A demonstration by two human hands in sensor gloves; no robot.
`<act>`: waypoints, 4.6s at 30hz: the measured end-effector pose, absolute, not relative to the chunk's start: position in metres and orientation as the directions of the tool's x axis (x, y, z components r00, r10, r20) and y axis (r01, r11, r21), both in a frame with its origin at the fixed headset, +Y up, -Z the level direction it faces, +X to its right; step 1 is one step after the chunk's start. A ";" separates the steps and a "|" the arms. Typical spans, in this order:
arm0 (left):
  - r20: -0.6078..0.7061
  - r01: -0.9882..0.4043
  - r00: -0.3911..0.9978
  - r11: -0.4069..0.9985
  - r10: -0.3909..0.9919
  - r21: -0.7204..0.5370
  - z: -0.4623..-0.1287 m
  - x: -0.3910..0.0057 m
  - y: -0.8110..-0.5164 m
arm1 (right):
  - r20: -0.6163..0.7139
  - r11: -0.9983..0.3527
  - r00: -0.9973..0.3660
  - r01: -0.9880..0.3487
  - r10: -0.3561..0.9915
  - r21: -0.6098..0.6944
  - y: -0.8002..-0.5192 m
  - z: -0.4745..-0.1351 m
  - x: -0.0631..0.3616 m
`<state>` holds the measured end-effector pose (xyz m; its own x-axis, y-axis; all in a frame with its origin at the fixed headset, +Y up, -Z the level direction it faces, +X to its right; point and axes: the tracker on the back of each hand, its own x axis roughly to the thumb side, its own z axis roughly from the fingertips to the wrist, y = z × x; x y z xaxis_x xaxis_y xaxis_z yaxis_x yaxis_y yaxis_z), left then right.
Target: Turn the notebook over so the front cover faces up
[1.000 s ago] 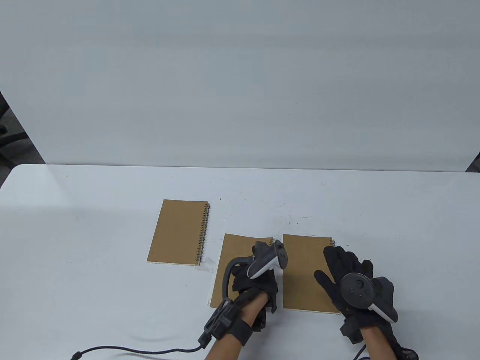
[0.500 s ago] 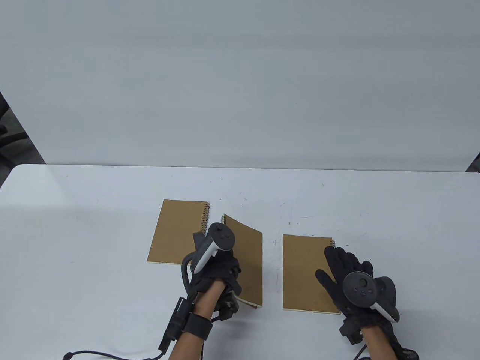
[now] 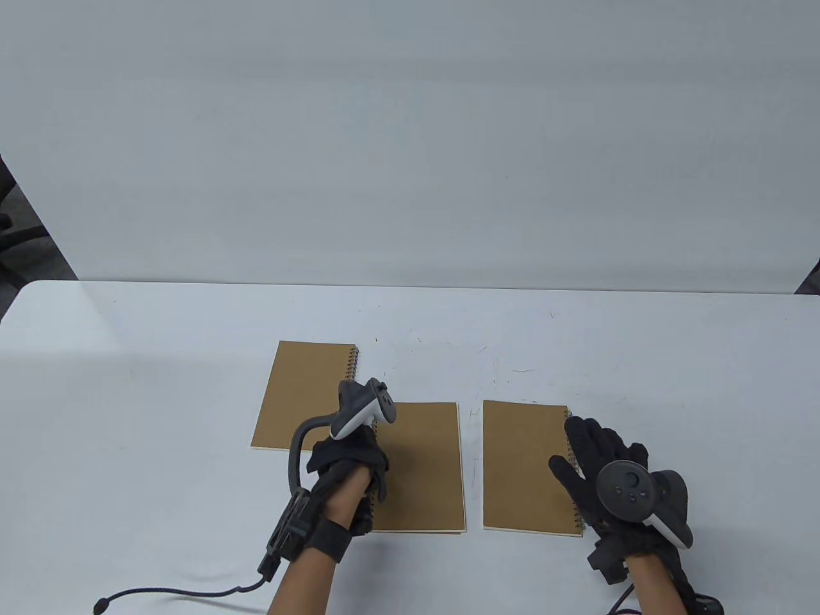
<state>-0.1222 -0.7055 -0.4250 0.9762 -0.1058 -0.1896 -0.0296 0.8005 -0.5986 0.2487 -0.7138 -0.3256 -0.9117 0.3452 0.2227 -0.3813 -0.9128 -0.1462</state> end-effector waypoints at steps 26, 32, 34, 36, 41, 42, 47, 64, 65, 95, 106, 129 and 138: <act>-0.099 0.124 0.974 0.849 -0.202 -0.513 -0.508 -0.152 -0.731 | 0.209 -0.924 -0.918 -0.364 0.335 -0.119 -0.719 -0.328 0.250; -0.106 0.033 0.992 0.939 -0.074 -0.343 -0.475 -0.168 -0.661 | 0.210 -0.919 -0.916 -0.373 0.343 -0.126 -0.719 -0.328 0.250; -0.107 -0.120 0.990 0.939 0.090 -0.322 -0.458 -0.171 -0.642 | 0.210 -0.916 -0.913 -0.379 0.349 -0.127 -0.719 -0.328 0.250; -0.085 -0.244 0.970 0.925 0.229 -0.292 -0.441 -0.171 -0.628 | 0.210 -0.916 -0.912 -0.381 0.352 -0.122 -0.719 -0.328 0.250; -0.066 -0.599 0.789 0.743 0.610 -0.300 -0.414 -0.155 -0.625 | 0.209 -0.921 -0.915 -0.373 0.345 -0.114 -0.720 -0.327 0.249; -0.077 -0.653 0.741 0.690 0.667 -0.312 -0.410 -0.150 -0.630 | 0.208 -0.919 -0.914 -0.377 0.349 -0.112 -0.720 -0.327 0.249; -0.109 -0.785 0.585 0.527 0.804 -0.325 -0.396 -0.129 -0.669 | 0.203 -0.910 -0.904 -0.402 0.376 -0.104 -0.721 -0.327 0.250; -0.099 -0.310 0.950 0.853 0.297 -0.420 -0.376 -0.107 -0.738 | 0.159 -0.912 -0.905 -0.406 0.394 -0.056 -0.728 -0.330 0.255; -0.099 -0.229 0.974 0.871 0.206 -0.436 -0.375 -0.102 -0.738 | 0.155 -0.914 -0.908 -0.402 0.390 -0.049 -0.729 -0.331 0.255; -0.065 -0.228 0.974 0.917 0.219 -0.328 -0.334 -0.216 -0.742 | 0.043 -0.956 -0.996 0.083 -0.074 0.283 -0.765 -0.345 0.204; -0.084 -0.331 0.943 0.880 0.322 -0.340 -0.335 -0.226 -0.746 | -0.204 -0.933 -0.959 -0.245 0.194 0.265 -0.755 -0.361 0.221; -0.095 -0.406 0.910 0.822 0.403 -0.400 -0.333 -0.229 -0.748 | -0.021 -0.999 -0.999 -0.037 0.037 -0.022 -0.655 -0.356 0.028; -0.105 -0.418 0.903 0.799 0.416 -0.431 -0.333 -0.229 -0.751 | -0.025 -0.981 -0.985 0.170 -0.168 -0.097 -0.660 -0.355 -0.008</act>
